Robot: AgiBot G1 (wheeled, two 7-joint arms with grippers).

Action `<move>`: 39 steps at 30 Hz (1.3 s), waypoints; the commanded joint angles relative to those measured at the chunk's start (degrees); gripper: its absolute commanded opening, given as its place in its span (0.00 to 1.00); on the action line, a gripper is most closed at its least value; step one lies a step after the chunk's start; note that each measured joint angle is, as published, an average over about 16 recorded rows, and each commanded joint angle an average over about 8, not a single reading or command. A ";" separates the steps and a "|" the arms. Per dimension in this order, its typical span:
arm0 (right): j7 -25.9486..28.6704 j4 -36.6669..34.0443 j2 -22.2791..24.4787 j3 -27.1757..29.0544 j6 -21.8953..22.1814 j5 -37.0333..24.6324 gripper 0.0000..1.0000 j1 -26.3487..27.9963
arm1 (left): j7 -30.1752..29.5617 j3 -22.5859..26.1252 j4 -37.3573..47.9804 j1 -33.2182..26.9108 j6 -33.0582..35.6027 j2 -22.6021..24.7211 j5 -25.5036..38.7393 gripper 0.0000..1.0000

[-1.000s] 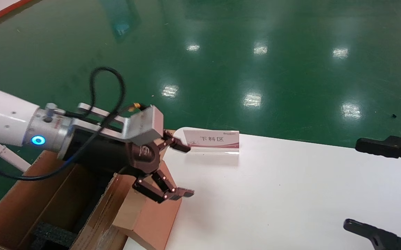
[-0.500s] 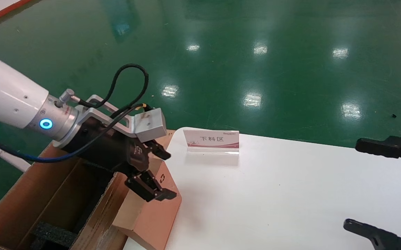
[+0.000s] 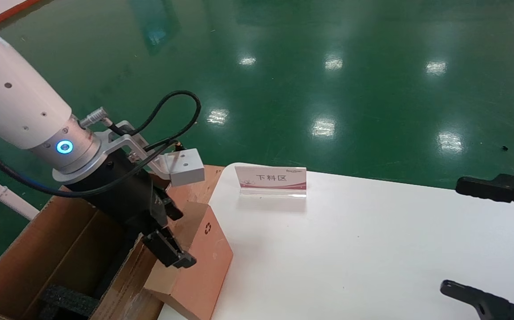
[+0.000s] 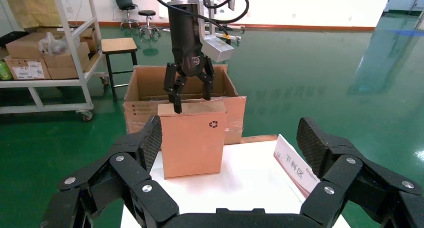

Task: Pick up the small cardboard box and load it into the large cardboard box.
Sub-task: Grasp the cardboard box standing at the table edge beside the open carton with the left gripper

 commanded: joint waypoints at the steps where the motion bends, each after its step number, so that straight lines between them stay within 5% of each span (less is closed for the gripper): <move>1: 0.00 0.00 0.00 -0.01 0.00 0.01 1.00 0.00 | -2.38 4.52 0.00 -2.89 -0.03 1.03 -0.86 1.00; 8: -0.02 0.00 0.02 -0.04 0.02 0.03 1.00 0.01 | -7.33 17.30 0.02 -9.68 -0.59 4.91 -4.84 1.00; 15: -0.03 0.00 0.03 -0.07 0.03 0.04 1.00 0.01 | -9.42 24.65 0.02 -13.49 -1.60 6.66 -9.00 1.00; 39: -0.08 0.00 0.07 -0.16 0.07 0.11 1.00 0.03 | -6.27 29.61 -0.05 -14.61 -4.98 3.37 -14.41 1.00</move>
